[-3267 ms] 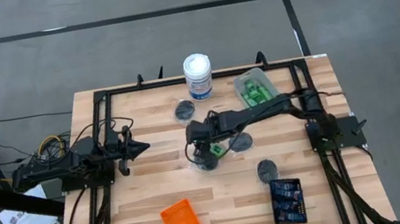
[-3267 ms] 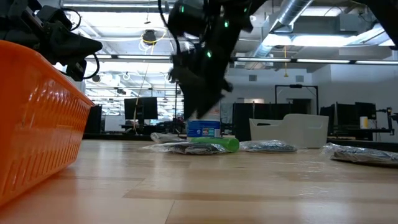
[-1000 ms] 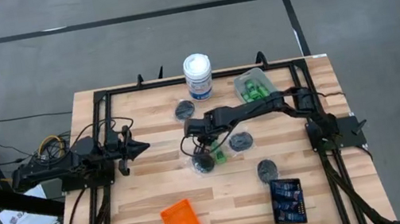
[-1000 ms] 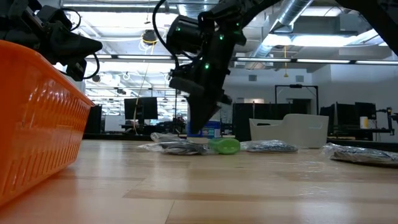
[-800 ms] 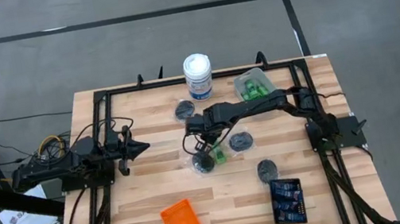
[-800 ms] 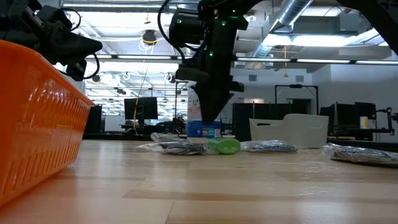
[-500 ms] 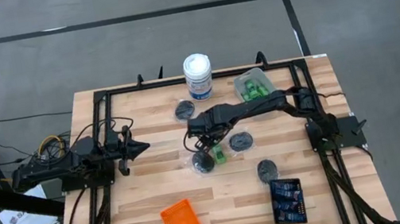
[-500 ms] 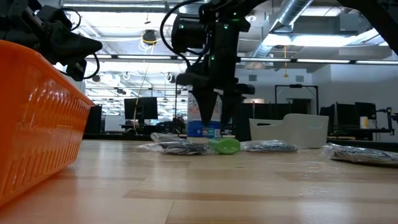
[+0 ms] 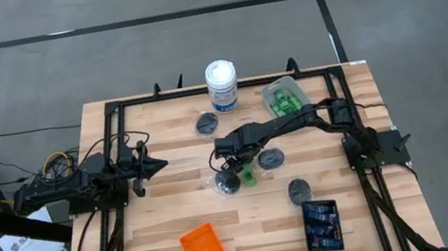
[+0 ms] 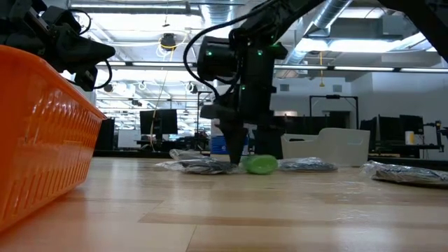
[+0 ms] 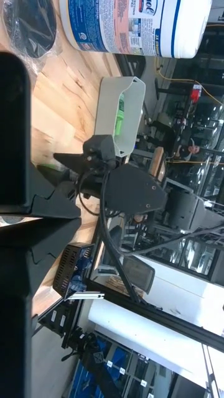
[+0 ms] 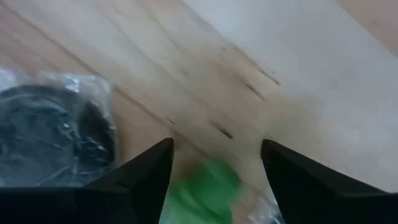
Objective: Pick & Place Travel size toiletries
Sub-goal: Put the green shampoo into the gray basket
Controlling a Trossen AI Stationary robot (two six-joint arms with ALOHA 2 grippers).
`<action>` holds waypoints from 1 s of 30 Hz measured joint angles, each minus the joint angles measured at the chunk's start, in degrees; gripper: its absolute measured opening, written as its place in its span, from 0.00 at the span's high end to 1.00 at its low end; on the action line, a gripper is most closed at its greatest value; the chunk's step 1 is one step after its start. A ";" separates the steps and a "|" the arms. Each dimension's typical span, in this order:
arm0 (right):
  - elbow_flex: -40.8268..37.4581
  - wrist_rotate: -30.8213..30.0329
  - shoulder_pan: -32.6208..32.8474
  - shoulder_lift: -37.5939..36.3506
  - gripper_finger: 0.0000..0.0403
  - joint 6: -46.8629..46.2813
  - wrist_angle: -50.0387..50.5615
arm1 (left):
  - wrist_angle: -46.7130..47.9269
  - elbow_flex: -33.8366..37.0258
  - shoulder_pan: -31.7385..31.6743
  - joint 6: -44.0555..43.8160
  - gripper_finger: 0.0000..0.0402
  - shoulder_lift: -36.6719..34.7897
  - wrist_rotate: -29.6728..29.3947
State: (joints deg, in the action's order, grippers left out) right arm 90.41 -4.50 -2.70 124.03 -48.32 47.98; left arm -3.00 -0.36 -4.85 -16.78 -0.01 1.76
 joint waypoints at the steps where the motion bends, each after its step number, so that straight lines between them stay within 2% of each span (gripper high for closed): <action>1: -0.24 0.30 -0.07 -0.03 0.41 -0.26 -0.65 | -0.01 0.00 -0.01 0.00 1.00 0.00 0.00; 6: -1.55 0.16 -0.06 -0.31 0.50 -1.41 -1.75 | -0.01 0.00 0.00 0.00 1.00 0.00 0.01; 13: -1.66 0.13 -0.09 -0.30 0.72 1.81 -1.38 | -0.01 0.00 0.00 0.00 1.00 0.00 0.01; 17: -0.42 0.01 -0.48 -0.63 0.77 4.03 -1.25 | -0.01 0.00 0.01 0.00 1.00 0.00 0.00; 20: 3.23 -0.08 -0.46 -1.55 0.77 4.60 -0.50 | -0.01 0.00 0.01 0.00 1.00 0.00 0.02; 24: 8.72 -0.56 0.77 -2.10 0.72 4.76 5.60 | -0.01 0.01 0.00 0.00 1.00 0.00 0.01; 30: 13.31 -2.40 5.25 -2.16 0.54 -1.57 18.55 | -0.01 0.00 -0.01 0.00 1.00 0.00 0.00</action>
State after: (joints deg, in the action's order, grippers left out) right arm 103.72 -6.90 2.55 121.86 -49.89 66.54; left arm -3.01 -0.36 -4.86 -16.78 -0.01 1.76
